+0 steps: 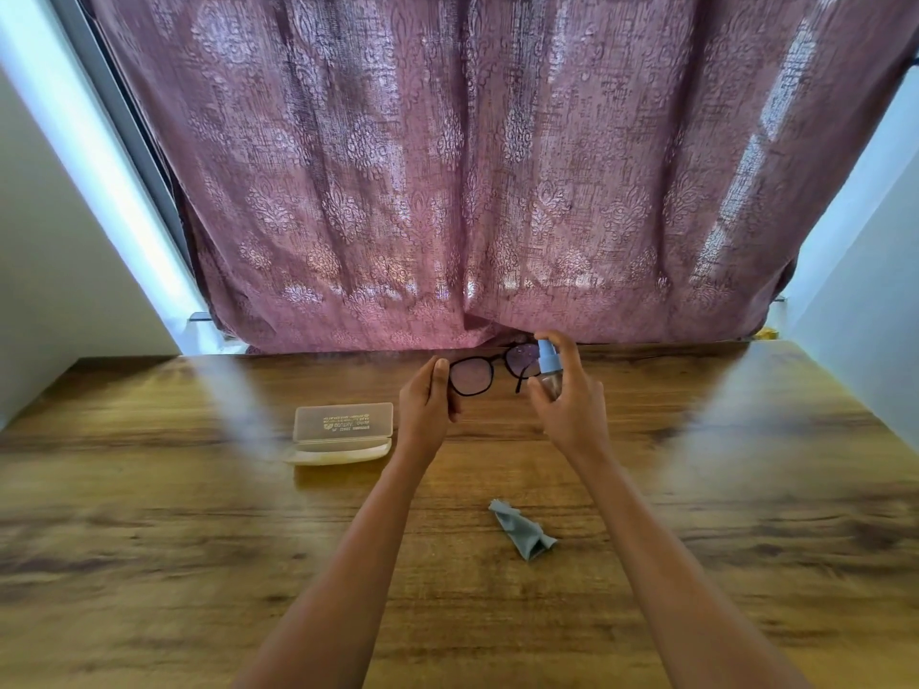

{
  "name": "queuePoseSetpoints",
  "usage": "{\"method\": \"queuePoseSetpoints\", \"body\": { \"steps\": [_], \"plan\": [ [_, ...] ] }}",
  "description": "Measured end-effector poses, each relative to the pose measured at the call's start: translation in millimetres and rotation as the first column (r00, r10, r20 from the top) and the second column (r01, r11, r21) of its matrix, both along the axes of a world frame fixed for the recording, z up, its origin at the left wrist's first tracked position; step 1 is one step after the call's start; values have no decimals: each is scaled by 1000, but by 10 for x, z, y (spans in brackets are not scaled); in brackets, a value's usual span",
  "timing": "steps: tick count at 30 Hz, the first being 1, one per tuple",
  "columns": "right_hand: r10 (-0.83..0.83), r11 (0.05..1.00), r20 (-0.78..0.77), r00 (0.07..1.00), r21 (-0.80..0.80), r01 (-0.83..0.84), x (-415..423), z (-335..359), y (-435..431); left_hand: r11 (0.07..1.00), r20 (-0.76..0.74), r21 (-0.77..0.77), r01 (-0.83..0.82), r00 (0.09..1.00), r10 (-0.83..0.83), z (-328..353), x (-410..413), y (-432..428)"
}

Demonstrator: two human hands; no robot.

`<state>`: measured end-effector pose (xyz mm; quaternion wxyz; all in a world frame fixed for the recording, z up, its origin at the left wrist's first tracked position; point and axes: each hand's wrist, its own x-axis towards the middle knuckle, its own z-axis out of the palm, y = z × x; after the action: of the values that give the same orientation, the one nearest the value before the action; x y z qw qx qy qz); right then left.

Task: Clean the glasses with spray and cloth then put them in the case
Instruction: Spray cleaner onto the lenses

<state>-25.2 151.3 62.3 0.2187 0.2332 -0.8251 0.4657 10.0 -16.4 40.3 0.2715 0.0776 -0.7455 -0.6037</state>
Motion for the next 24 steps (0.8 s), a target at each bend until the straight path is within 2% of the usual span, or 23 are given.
{"method": "queuePoseSetpoints", "body": {
  "steps": [6, 10, 15, 24],
  "plan": [
    [0, 999, 15, 1000, 32, 0, -9, -61, 18, 999, 12, 30, 13, 1000, -14, -30, 1, -3],
    [-15, 997, 63, 998, -76, 19, -4, -142, 82, 1000, 20, 8, 20, 1000, -20, -58, -6, 20],
    [-20, 985, 262, 965, -159, 64, -11, -218, 178, 999, 34, 1, 39, 999, -39, -89, -19, 66],
    [-235, 965, 281, 930, -47, 258, -46, -461, 383, 999, 55, -10, 52, 997, -51, -201, -35, 121]
  ]
}}
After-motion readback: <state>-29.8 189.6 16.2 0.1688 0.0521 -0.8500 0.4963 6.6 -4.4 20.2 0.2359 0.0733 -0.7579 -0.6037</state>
